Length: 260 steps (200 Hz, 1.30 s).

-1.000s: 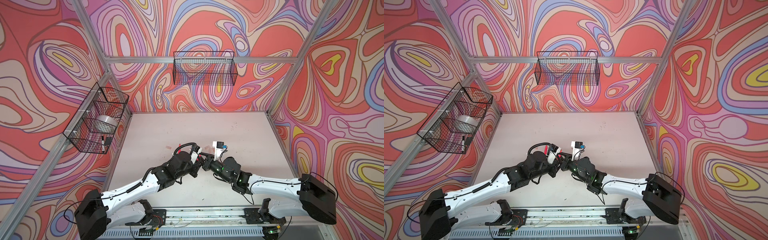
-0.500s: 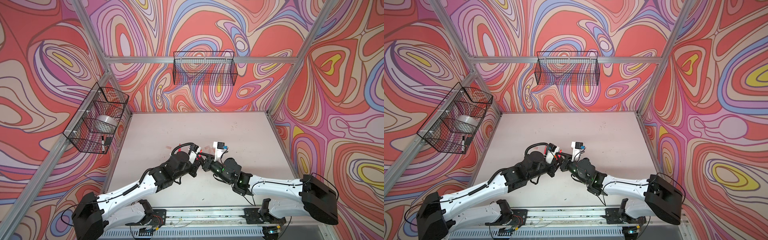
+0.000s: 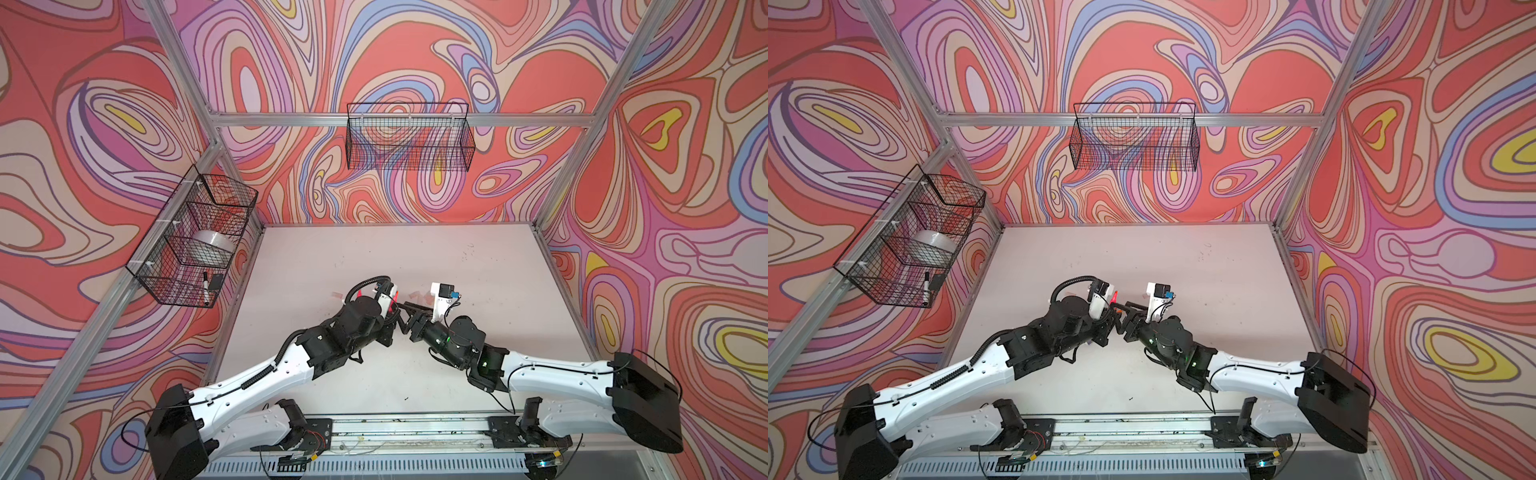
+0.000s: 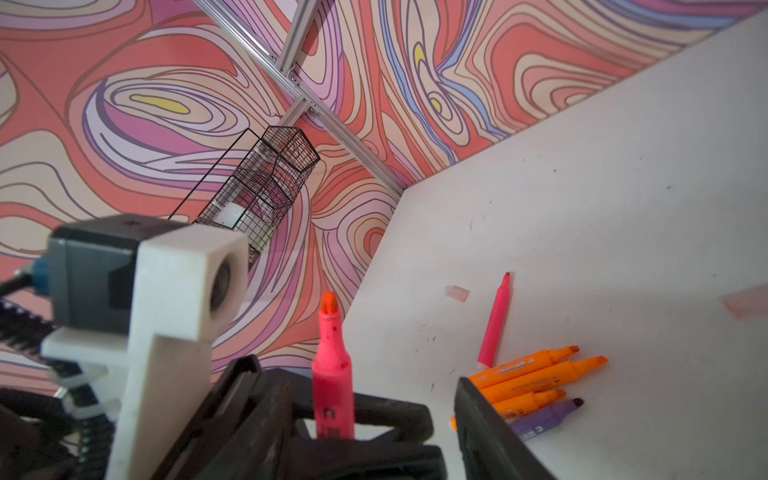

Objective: Insert the pens into the pen caps
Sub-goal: 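Move the right gripper to the pink caps and grasp one cap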

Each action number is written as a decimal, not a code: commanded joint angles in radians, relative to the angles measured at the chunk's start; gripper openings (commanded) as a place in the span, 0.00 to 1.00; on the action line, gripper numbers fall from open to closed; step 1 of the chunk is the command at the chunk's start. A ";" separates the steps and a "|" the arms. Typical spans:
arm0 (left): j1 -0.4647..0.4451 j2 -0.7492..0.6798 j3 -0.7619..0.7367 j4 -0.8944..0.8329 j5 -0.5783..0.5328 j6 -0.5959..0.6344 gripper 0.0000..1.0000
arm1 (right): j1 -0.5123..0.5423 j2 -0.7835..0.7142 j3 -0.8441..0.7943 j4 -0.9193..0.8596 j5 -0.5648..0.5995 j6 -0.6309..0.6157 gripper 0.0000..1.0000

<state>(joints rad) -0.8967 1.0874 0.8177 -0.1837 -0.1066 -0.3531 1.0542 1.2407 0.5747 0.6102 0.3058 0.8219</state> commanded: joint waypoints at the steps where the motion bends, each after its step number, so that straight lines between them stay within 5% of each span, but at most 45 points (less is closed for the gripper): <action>1: -0.001 -0.037 0.036 -0.013 0.017 -0.035 0.00 | 0.017 -0.053 0.023 -0.191 0.042 -0.035 0.76; 25: -0.002 -0.082 0.041 -0.072 -0.088 -0.129 0.00 | 0.017 -0.138 0.039 -0.365 0.153 -0.034 0.78; 53: 0.001 -0.045 0.126 -0.225 -0.132 -0.036 0.00 | 0.015 -0.176 0.096 -0.584 0.276 -0.050 0.79; 68: 0.026 -0.016 0.103 -0.222 -0.192 -0.109 0.00 | 0.003 -0.144 0.142 -0.682 0.315 -0.047 0.76; 97: 0.095 0.010 -0.088 0.073 -0.096 -0.091 0.00 | -0.112 -0.027 0.220 -0.787 0.196 -0.033 0.71; 122: 0.096 0.059 -0.103 0.099 0.021 -0.018 0.00 | -0.244 0.106 0.262 -0.810 0.044 -0.045 0.65; 175: 0.096 0.158 -0.130 0.262 0.172 -0.033 0.00 | -0.320 0.395 0.427 -0.950 -0.005 -0.125 0.56; 260: 0.096 0.163 -0.102 0.201 0.156 -0.035 0.00 | -0.333 0.564 0.505 -0.950 -0.070 -0.171 0.53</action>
<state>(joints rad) -0.8013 1.2659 0.6849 0.0265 0.0555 -0.3939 0.7258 1.7405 1.0313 -0.3168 0.2512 0.6800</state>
